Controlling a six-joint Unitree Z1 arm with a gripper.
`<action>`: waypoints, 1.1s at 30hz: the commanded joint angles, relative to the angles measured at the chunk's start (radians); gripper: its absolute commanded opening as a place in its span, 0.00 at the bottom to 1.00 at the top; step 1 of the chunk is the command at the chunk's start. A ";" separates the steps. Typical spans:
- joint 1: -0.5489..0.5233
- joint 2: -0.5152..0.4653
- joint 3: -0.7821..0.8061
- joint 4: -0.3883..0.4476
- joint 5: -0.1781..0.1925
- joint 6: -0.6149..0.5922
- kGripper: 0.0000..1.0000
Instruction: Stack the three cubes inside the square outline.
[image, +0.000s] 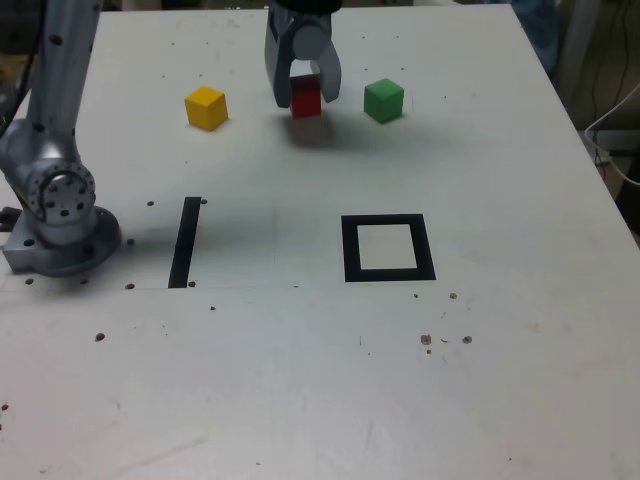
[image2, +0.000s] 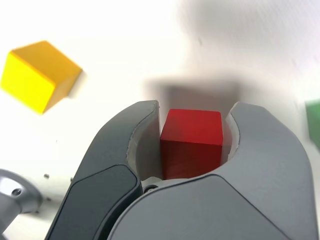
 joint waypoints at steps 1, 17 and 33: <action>-0.035 -0.047 0.000 0.016 0.003 -0.008 0.15; -0.456 -0.190 0.062 0.103 0.002 -0.262 0.10; -0.736 -0.170 0.107 -0.007 0.006 -0.515 0.07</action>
